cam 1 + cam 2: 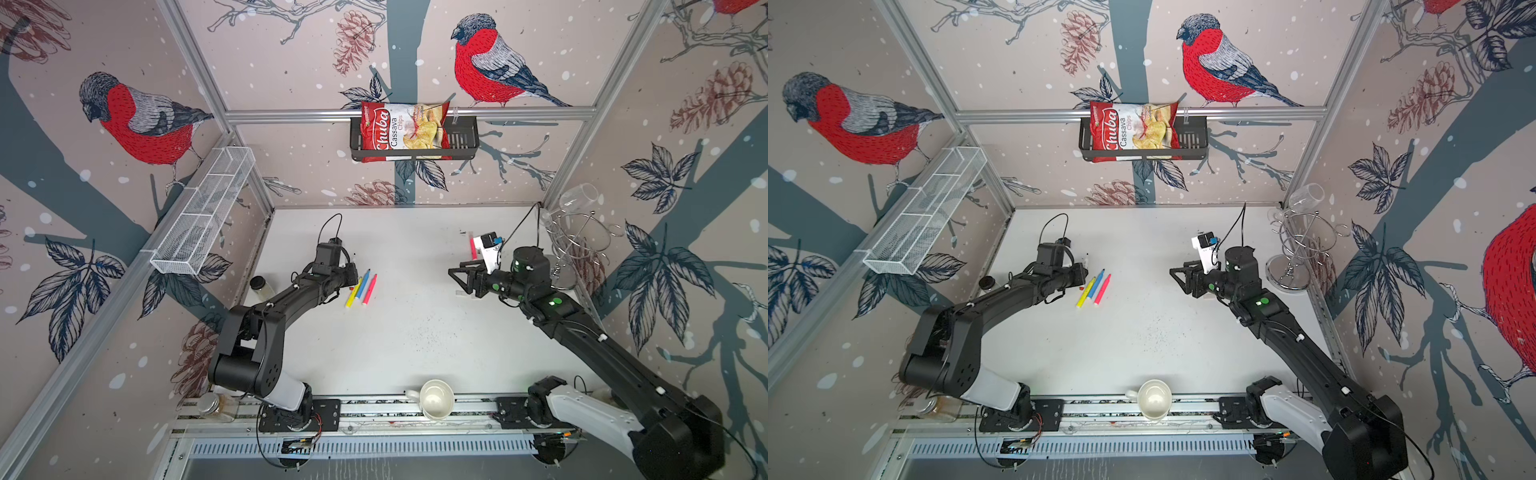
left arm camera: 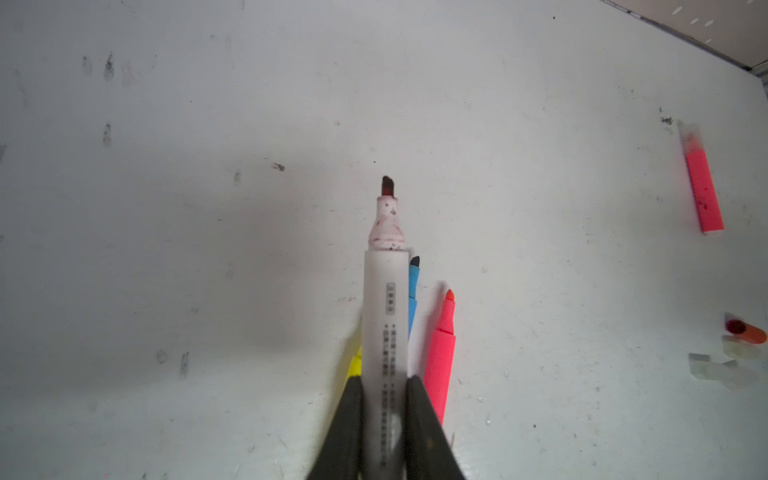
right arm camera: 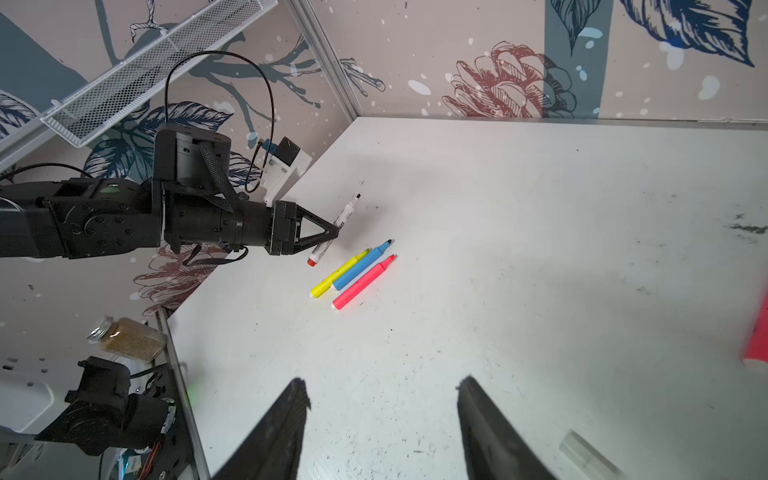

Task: Insert the pens into the pen caps
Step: 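Lift the white marker upright with the left gripper while the right gripper approaches it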

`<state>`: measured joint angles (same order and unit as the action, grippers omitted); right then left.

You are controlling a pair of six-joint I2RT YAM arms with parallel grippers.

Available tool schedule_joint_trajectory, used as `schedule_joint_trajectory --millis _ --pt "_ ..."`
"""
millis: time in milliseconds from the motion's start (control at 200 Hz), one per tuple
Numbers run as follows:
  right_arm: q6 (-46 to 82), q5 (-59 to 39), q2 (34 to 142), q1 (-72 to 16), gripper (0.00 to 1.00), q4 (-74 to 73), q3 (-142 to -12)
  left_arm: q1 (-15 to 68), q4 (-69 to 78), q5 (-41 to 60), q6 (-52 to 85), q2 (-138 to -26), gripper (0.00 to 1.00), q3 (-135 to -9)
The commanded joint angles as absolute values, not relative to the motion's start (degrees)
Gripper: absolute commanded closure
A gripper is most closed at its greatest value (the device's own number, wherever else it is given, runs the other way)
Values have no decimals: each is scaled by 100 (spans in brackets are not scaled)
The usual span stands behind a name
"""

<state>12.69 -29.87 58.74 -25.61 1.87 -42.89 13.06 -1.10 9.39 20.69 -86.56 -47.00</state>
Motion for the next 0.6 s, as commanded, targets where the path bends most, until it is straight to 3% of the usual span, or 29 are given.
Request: schedule_joint_trajectory --millis 0,200,595 --pt "1656 -3424 5944 -2600 39 -479 -4165 1404 153 1167 2058 -8363 89 -4593" --pt "2078 -4070 6472 -2815 36 -1176 -4113 1877 1144 1515 1988 -7437 88 -3889" --pt "2553 -4322 7619 -3486 34 -2134 -4479 2813 2064 1906 2013 -6578 87 -3299"
